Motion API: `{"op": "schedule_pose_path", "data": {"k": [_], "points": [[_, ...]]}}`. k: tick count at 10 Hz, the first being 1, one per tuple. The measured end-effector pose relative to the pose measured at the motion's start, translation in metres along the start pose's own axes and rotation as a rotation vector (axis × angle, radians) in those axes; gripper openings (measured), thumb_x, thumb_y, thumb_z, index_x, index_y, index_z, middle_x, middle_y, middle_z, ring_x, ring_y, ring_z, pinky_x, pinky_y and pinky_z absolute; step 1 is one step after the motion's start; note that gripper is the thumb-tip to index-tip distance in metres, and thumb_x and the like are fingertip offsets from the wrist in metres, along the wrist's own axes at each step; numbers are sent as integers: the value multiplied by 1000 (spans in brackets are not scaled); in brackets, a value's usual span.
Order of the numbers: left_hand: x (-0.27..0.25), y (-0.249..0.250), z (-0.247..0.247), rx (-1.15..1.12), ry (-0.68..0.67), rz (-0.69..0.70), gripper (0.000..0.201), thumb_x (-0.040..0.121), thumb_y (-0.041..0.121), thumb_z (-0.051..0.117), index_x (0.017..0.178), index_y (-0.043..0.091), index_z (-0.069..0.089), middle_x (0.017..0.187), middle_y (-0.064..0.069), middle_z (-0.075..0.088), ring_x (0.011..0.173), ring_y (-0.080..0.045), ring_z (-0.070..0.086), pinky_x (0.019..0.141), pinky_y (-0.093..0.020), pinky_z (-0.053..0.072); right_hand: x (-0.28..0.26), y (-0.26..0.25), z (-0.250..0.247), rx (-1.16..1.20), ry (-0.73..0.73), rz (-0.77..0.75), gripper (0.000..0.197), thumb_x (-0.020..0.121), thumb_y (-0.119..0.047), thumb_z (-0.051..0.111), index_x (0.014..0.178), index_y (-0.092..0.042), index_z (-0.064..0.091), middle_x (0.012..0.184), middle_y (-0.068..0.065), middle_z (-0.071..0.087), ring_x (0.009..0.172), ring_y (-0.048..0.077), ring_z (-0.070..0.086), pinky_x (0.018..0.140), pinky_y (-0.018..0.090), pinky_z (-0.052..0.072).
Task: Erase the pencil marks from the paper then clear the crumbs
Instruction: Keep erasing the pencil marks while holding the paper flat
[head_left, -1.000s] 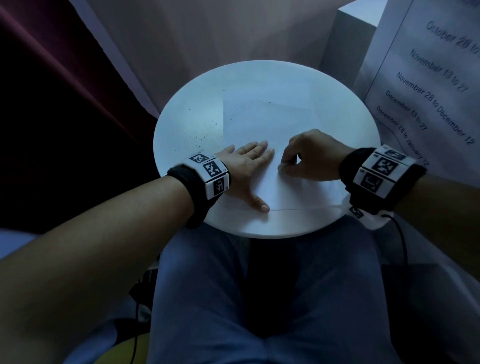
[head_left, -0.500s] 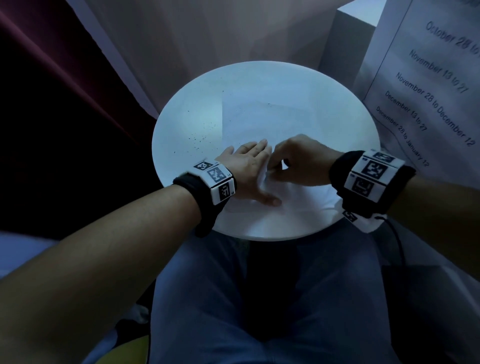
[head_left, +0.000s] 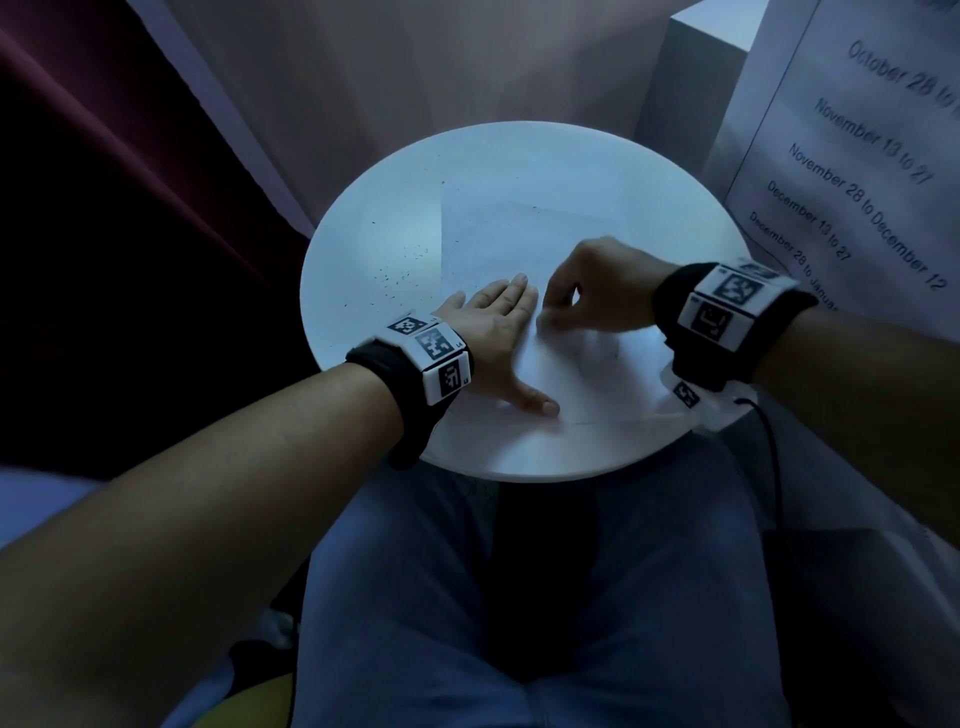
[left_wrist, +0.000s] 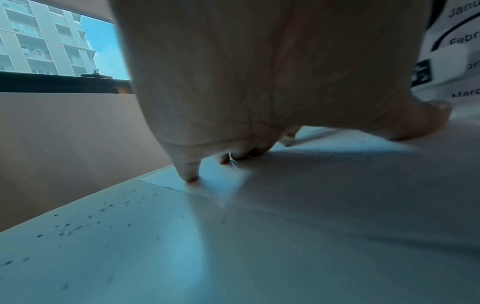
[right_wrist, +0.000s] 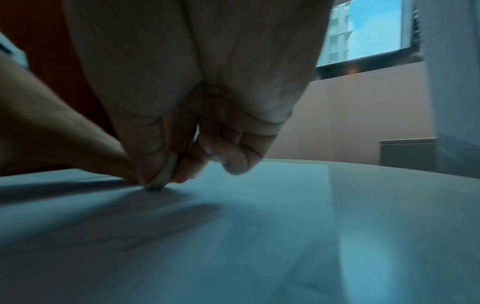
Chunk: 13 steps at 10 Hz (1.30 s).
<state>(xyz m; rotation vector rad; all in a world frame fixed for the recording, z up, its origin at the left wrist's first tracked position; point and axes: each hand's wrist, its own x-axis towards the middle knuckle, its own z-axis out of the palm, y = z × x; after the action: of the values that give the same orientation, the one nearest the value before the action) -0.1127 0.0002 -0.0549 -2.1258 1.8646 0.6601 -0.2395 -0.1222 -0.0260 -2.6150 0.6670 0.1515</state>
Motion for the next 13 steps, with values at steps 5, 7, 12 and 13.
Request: {"op": "schedule_pose_path", "data": {"k": [5, 7, 12, 13], "points": [[2, 2, -1, 6, -23, -11, 140, 60, 90, 58, 156, 24, -18, 164, 0, -23, 152, -17, -15, 122, -50, 2, -7, 13, -4, 27, 82, 54, 10, 78, -29, 70, 76, -21, 74, 76, -3, 71, 76, 19, 67, 73, 34, 56], [1, 1, -2, 11, -32, -7, 140, 60, 91, 58, 156, 23, -18, 164, 0, -24, 151, -17, -16, 122, -50, 1, -33, -8, 6, -23, -191, -75, 9, 78, -28, 71, 78, -21, 75, 72, -10, 68, 71, 15, 63, 67, 28, 51], [2, 1, -1, 5, -26, -7, 141, 59, 90, 59, 156, 23, -17, 164, -1, -23, 152, -17, -15, 122, -51, 1, -10, 13, -10, -65, -29, -3, 9, 79, -28, 71, 78, -20, 74, 76, -3, 70, 76, 18, 65, 69, 27, 51], [2, 1, -1, 10, -22, -6, 140, 59, 89, 59, 156, 22, -17, 164, -1, -22, 152, -18, -15, 122, -51, 2, -10, 14, -7, -67, 20, 8, 8, 79, -26, 70, 75, -19, 72, 75, -2, 69, 78, 21, 65, 71, 32, 53]]}}
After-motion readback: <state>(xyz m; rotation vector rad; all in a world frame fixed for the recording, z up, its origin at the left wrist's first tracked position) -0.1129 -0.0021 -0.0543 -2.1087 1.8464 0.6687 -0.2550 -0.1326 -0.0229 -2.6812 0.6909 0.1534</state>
